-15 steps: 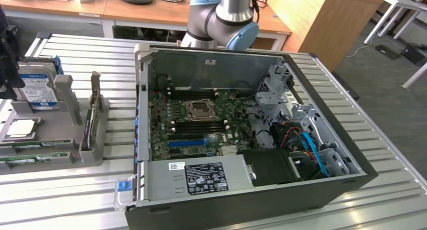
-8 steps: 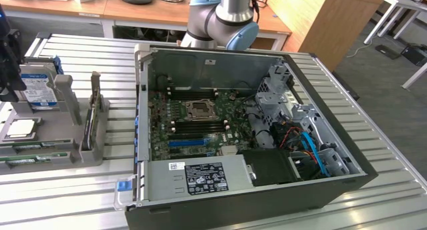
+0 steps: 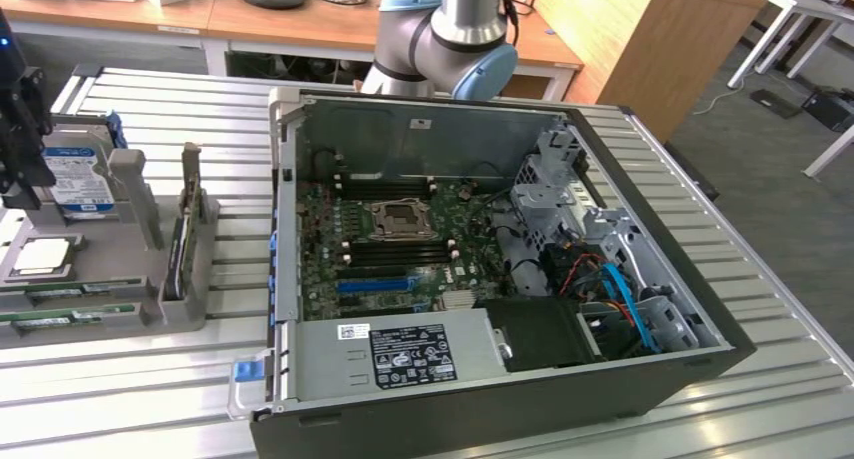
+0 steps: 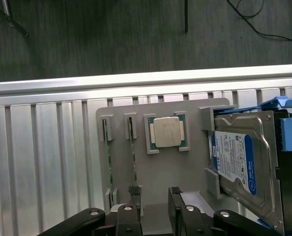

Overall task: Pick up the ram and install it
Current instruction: 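Pick up the ram and move it above insertion slot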

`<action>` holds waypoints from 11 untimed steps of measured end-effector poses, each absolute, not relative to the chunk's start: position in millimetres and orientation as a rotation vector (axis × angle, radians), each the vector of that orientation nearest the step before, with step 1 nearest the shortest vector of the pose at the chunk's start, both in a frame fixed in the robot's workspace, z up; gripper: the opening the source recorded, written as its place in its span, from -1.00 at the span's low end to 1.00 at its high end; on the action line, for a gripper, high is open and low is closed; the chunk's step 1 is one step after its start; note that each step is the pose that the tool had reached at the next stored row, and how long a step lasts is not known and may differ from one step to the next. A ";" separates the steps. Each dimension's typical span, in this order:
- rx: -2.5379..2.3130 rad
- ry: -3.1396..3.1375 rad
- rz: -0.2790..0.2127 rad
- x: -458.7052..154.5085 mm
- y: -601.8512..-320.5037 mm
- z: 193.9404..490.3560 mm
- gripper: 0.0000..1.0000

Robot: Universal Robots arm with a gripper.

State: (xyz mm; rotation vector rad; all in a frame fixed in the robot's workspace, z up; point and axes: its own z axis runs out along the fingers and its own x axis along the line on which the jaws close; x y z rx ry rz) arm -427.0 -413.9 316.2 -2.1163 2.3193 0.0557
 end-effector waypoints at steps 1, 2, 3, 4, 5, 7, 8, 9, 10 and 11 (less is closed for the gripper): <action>-2.117 2.319 0.056 -426.9 -413.9 315.2 -0.29; -2.117 2.319 0.056 -426.9 -413.9 314.1 -0.29; -2.117 2.319 0.056 -426.9 -413.9 313.1 -0.29; -2.117 2.318 0.056 -426.9 -413.9 312.1 -0.29; -2.118 2.318 0.056 -426.9 -413.9 311.1 -0.29; -2.118 2.318 0.056 -426.9 -413.9 309.2 -0.29; -2.118 2.318 0.056 -426.9 -413.9 308.2 -0.29; -2.118 2.317 0.056 -426.9 -413.9 307.2 -0.29; -2.119 2.317 0.056 -427.0 -413.9 306.2 -0.29; -2.119 2.317 0.056 -426.9 -413.9 305.2 -0.29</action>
